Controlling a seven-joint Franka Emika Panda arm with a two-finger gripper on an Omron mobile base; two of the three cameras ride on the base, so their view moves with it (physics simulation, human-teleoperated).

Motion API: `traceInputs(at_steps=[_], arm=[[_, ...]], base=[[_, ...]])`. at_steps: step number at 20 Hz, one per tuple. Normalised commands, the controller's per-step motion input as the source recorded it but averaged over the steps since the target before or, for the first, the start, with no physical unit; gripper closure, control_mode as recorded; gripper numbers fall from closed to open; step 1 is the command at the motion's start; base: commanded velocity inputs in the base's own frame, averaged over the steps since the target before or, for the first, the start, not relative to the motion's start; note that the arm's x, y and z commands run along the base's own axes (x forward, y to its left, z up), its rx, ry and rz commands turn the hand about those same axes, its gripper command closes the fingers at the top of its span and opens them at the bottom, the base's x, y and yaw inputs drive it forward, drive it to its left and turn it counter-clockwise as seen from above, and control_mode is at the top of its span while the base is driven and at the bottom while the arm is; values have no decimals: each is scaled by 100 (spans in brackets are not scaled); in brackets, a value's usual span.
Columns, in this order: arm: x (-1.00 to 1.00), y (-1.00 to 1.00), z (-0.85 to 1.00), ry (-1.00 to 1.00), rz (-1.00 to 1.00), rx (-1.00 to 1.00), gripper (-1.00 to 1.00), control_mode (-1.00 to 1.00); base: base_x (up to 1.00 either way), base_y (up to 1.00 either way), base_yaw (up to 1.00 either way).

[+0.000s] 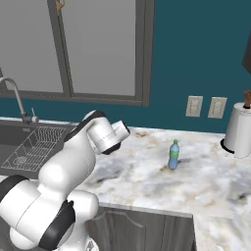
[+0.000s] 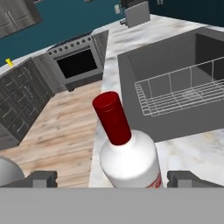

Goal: Place the drinks on the dining counter in a tight cluster.

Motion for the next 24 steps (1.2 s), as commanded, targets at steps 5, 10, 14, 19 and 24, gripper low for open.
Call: traceInputs(at_steps=[5,10,14,19,24], arm=[[0,5,-11,0,0,0,-100,-100],[0,5,-7,0,-2,0,-100,-100],[0,3,-1,0,-3,0,-100,-100],[1,7,0,-1,-3,0,-100,-100],[1,4,-5,-2,-2,0,-100,-100]], base=[[0,0,0],[0,0,0],[0,0,0],[0,0,0],[0,0,0]])
